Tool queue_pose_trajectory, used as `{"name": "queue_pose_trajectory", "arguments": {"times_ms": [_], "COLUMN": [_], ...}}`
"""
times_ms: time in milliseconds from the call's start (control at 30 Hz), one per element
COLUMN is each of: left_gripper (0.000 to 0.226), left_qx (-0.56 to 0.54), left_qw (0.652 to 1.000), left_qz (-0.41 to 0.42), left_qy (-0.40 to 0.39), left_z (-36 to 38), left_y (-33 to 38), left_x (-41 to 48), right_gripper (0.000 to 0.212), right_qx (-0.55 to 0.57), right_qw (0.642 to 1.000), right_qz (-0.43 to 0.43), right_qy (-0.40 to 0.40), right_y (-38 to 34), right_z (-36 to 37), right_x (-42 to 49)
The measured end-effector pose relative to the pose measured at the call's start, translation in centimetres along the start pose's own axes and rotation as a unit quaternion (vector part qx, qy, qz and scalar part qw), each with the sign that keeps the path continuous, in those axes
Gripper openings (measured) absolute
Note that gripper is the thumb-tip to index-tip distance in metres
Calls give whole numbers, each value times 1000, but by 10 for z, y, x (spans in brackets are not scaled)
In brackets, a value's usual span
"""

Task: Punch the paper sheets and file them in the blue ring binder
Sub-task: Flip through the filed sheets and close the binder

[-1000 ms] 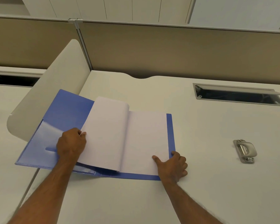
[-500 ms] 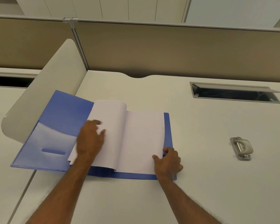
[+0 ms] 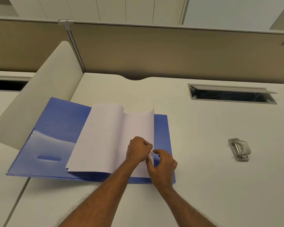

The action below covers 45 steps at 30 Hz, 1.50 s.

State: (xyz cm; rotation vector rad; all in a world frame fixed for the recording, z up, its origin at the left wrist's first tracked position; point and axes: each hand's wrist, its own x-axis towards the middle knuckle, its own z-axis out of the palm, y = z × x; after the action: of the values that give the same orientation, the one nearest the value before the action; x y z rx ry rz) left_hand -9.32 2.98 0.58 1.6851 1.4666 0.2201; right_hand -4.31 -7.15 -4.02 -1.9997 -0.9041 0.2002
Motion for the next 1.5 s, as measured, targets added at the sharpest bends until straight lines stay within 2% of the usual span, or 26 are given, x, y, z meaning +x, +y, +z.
{"name": "queue_pose_trajectory", "arguments": {"times_ms": [167, 233, 267, 333, 400, 567, 767, 900, 1133, 1200, 1367, 1500], "left_gripper": [22, 8, 10, 35, 45, 50, 49, 45, 46, 45, 45, 43], "left_qx": [-37, -48, -57, -86, -102, -113, -119, -127, -10, 27, 89, 170], "left_qw": [999, 998, 997, 995, 993, 989, 989, 986, 976, 972, 965, 945], "left_qz": [-17, -17, -20, -29, -38, -64, -50, -13, -35, -42, -43, 4], "left_qy": [26, 37, 42, 47, 56, 72, 78, 107, 214, 230, 244, 279], "left_z": [0, 1, 1, 3, 3, 3, 0, -30, -121, -136, -148, -147], "left_y": [-3, -2, -2, -1, -1, -5, -9, -22, -80, -94, -110, -116], "left_x": [1, 2, 1, 1, 2, 4, 4, 1, 2, 3, 6, 10], "right_gripper": [26, 27, 28, 29, 31, 32, 38, 21, 1, 6, 5, 6], "right_qx": [107, 103, 100, 101, 108, 118, 112, 94, 76, 55, 29, 15], "right_qw": [991, 990, 989, 988, 987, 982, 979, 981, 969, 970, 969, 969], "right_qz": [63, 75, 78, 81, 85, 103, 126, 144, 208, 207, 211, 214], "right_qy": [-50, -66, -73, -83, -89, -101, -116, -91, -106, -116, -124, -127], "right_y": [2, 4, 5, 7, 7, 8, 7, 8, 13, 15, 15, 16], "right_z": [-2, -2, -3, -3, -2, -3, -5, -10, -8, -6, -5, -5], "right_x": [4, 8, 9, 10, 10, 12, 15, 20, 31, 34, 36, 37]}}
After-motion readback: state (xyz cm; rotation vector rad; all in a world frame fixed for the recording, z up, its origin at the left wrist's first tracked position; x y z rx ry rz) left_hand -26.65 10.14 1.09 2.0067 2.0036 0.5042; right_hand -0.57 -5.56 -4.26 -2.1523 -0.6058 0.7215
